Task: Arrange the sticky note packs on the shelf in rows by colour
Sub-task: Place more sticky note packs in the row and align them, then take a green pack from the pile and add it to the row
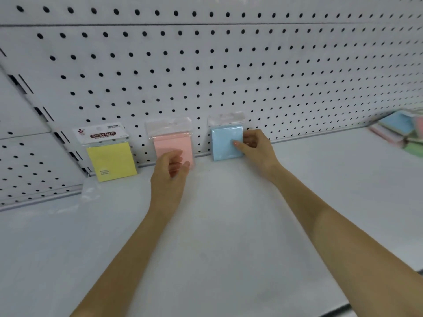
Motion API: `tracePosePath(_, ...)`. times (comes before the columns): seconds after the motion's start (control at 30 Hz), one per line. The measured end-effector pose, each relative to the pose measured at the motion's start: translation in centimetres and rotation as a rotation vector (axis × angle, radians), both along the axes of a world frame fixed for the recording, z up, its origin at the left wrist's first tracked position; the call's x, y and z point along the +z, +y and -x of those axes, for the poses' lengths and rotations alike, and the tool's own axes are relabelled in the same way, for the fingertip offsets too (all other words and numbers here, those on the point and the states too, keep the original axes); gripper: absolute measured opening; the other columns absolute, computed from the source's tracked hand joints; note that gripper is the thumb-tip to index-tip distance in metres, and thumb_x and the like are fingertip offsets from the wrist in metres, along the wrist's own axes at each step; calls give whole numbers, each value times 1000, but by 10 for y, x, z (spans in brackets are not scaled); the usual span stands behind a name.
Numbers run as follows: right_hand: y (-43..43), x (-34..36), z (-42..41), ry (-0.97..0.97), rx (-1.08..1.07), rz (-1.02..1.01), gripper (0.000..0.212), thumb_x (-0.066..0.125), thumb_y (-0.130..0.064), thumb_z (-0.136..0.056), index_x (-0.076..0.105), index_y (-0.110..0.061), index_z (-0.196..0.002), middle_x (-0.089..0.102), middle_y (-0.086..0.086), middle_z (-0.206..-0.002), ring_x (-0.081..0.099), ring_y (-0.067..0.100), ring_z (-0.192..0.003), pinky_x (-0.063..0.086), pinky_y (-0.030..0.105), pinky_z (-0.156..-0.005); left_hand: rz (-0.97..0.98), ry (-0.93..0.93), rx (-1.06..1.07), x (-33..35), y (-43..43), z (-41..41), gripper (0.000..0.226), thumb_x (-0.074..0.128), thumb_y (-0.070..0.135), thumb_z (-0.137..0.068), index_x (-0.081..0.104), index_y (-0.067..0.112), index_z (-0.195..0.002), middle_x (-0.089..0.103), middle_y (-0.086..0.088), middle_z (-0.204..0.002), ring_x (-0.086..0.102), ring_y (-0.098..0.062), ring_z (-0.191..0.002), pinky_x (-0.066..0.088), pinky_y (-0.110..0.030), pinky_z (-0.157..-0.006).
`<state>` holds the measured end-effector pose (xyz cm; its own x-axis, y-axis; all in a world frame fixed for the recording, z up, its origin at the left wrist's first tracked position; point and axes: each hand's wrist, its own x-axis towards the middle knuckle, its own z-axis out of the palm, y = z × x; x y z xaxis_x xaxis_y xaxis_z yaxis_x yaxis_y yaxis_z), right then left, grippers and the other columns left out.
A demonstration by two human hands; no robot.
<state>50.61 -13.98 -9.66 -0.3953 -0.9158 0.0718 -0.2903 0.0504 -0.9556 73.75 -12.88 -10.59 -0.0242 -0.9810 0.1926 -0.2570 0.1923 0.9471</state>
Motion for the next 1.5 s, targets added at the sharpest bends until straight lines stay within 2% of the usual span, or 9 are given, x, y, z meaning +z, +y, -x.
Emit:
tracePosePath(0.07, 6, 6, 8, -13, 4, -41, 41, 72, -30, -81, 51, -17, -114, 57, -2, -105, 56, 12, -89, 49, 27, -82, 42, -198, -58, 3, 2, -2, 30, 60, 17, -90, 56, 19, -120, 56, -1, -115, 56, -10, -94, 42, -20, -87)
tracePosePath(0.17, 30, 19, 33, 145, 35, -50, 47, 70, -33, -83, 49, -21, -123, 51, -3, -116, 55, 12, -98, 45, 21, -76, 162, -485, -136, 13, 8, -4, 36, 61, 24, -90, 53, 18, -124, 55, -1, -118, 54, -18, -106, 45, -37, -94)
tracePosePath(0.33, 92, 66, 115, 866, 329, -244, 62, 59, -47, -88, 36, -28, -141, 38, -3, -145, 41, 16, -126, 32, 33, -107, 364, -951, -228, 57, 23, 34, 46, 57, 38, -91, 51, 17, -131, 57, -8, -121, 53, -31, -107, 43, -42, -89)
tracePosePath(0.4, 118, 83, 154, 1115, 342, -336, 68, 50, -54, -90, 25, -29, -147, 25, 0, -154, 31, 19, -136, 24, 34, -112, 423, -1043, -252, 77, 32, 69, 52, 51, 47, -90, 52, 16, -132, 57, -10, -127, 54, -33, -112, 43, -43, -92)
tracePosePath(0.53, 184, 105, 245, 1274, 269, -374, 71, 41, -61, -90, 20, -29, -149, 15, 1, -158, 20, 22, -143, 17, 37, -114, 446, -1122, -292, 97, 62, 152, 63, 40, 58, -91, 41, 22, -142, 45, -4, -144, 42, -28, -131, 35, -42, -106)
tracePosePath(0.67, 264, 112, 355, 1292, 184, -426, 72, 39, -64, -89, 21, -29, -149, 20, 4, -157, 24, 24, -142, 19, 36, -113, 482, -1210, -346, 94, 105, 250, 75, 30, 71, -86, 36, 26, -145, 39, -3, -150, 37, -25, -136, 30, -40, -111)
tracePosePath(0.93, 400, 120, 524, 1018, 10, -557, 72, 39, -63, -89, 19, -28, -150, 18, -1, -157, 19, 22, -144, 19, 40, -116, 695, -1207, -539, 112, 189, 423, 88, 13, 74, -77, 41, 22, -143, 42, -7, -148, 42, -27, -133, 31, -40, -110)
tracePosePath(1.2, 413, 97, 585, 931, -37, -522, 69, 40, -63, -89, 21, -34, -148, 22, -3, -157, 19, 21, -143, 18, 44, -115, 743, -1243, -602, 124, 201, 532, 98, 0, 74, -66, 31, 28, -147, 31, 1, -154, 30, -20, -140, 22, -34, -112)
tracePosePath(1.5, 364, 80, 668, 966, 80, -573, 69, 40, -62, -89, 19, -35, -148, 19, -2, -157, 19, 18, -143, 18, 38, -116, 608, -1055, -687, 54, 160, 626, 88, 15, 75, -76, 34, 25, -146, 35, 0, -152, 33, -20, -138, 24, -33, -112)
